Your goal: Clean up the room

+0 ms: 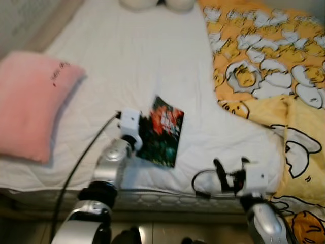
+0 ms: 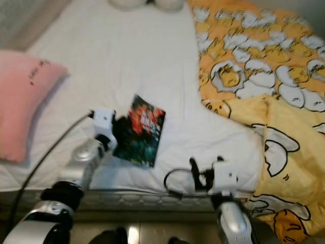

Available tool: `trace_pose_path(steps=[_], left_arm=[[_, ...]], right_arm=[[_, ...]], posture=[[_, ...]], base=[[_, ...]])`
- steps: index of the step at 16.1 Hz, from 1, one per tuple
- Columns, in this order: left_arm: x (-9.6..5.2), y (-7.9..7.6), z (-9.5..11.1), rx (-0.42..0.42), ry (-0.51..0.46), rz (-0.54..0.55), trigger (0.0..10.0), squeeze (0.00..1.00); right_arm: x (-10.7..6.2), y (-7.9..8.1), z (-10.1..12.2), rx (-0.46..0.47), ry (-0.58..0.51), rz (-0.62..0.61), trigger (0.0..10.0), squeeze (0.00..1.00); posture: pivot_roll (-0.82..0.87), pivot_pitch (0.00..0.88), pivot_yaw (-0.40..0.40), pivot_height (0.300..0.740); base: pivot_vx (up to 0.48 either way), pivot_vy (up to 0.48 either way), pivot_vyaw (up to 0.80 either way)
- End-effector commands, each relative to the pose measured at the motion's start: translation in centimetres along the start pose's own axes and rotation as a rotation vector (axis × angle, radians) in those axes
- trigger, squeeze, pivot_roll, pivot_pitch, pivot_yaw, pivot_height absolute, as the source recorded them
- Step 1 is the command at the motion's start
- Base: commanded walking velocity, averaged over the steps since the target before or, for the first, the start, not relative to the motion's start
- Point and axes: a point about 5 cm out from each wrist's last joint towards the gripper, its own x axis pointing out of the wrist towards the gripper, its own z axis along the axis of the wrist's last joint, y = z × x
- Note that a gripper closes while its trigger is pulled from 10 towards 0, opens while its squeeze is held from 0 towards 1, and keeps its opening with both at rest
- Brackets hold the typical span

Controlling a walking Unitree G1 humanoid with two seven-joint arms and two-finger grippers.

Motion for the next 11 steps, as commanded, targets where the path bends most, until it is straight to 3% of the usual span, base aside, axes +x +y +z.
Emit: trace_pose_path(steps=[1, 3, 4, 5, 9, 11], left_arm=[[0.2, -0.2, 2.6, 0.060, -0.118, -0.019, 0.0, 0.00], [-0.1, 1.2, 3.4, 0.084, -0.150, 0.029, 0.0, 0.00], [0.1, 1.4, 3.8, 0.093, -0.155, 0.039, 2.1, 0.00], [0.3, 1.3, 4.2, 0.103, -0.154, 0.028, 10.0, 0.00], [0.3, 0.2, 2.6, 0.118, -0.090, -0.003, 10.0, 0.00], [0.4, 0.5, 2.5, 0.187, -0.083, 0.008, 10.0, 0.00]], right_arm=[[0.1, -0.7, 0.0, 0.013, -0.013, -0.041, 10.0, 0.00], [1.1, -1.3, 1.0, 0.022, -0.062, -0.068, 10.0, 0.00], [1.5, -1.3, 1.3, 0.022, -0.075, -0.069, 10.0, 0.00], [1.8, -1.2, 1.4, 0.022, -0.082, -0.067, 10.0, 0.00], [2.2, -0.7, 1.1, 0.026, -0.089, -0.056, 10.0, 0.00], [2.3, -0.7, 1.0, 0.029, -0.093, -0.067, 10.0, 0.00]], posture=[[0.06, 0.000, -0.024, 0.740], [0.07, 0.000, -0.023, 0.740], [0.07, 0.000, -0.023, 0.740], [0.07, 0.000, -0.022, 0.740], [0.06, 0.000, -0.007, 0.740], [0.06, 0.000, -0.002, 0.740]], base=[[0.000, 0.000, 0.00], [0.000, 0.000, 0.00], [0.000, 0.000, 0.00], [0.000, 0.000, 0.00], [0.000, 0.000, 0.00], [0.000, 0.000, 0.00]])
